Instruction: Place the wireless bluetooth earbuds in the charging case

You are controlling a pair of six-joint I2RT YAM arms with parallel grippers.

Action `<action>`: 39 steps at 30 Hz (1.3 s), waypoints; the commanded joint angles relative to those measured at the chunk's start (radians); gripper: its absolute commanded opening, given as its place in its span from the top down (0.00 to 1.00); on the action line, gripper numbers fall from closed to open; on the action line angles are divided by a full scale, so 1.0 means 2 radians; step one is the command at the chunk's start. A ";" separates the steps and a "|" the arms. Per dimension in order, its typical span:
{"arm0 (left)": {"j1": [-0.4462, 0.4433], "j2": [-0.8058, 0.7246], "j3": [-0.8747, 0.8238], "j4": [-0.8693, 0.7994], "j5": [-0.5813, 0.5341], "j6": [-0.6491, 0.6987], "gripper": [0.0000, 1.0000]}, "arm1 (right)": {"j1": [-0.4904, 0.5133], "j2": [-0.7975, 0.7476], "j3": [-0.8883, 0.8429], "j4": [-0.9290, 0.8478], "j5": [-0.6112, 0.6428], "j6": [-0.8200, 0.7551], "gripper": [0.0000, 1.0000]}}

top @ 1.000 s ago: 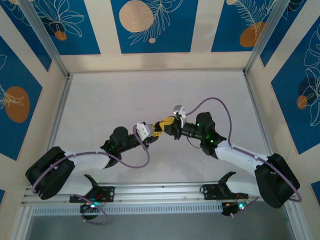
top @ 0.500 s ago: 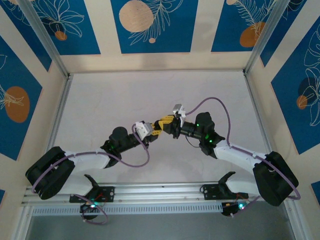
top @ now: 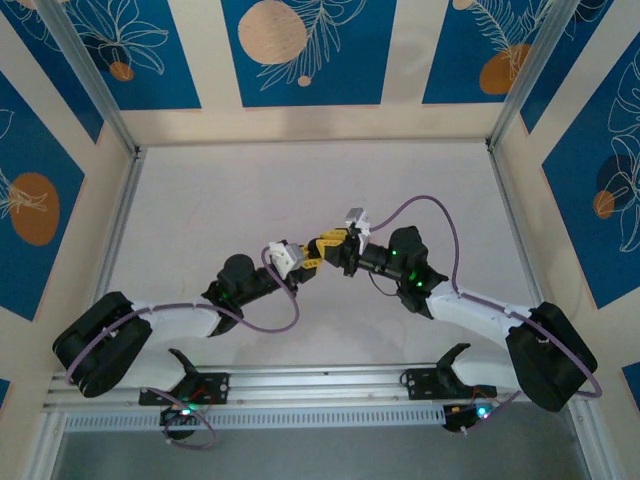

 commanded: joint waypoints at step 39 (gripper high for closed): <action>-0.007 -0.011 -0.001 0.044 -0.035 0.013 0.82 | 0.000 -0.033 0.042 -0.084 0.002 -0.028 0.81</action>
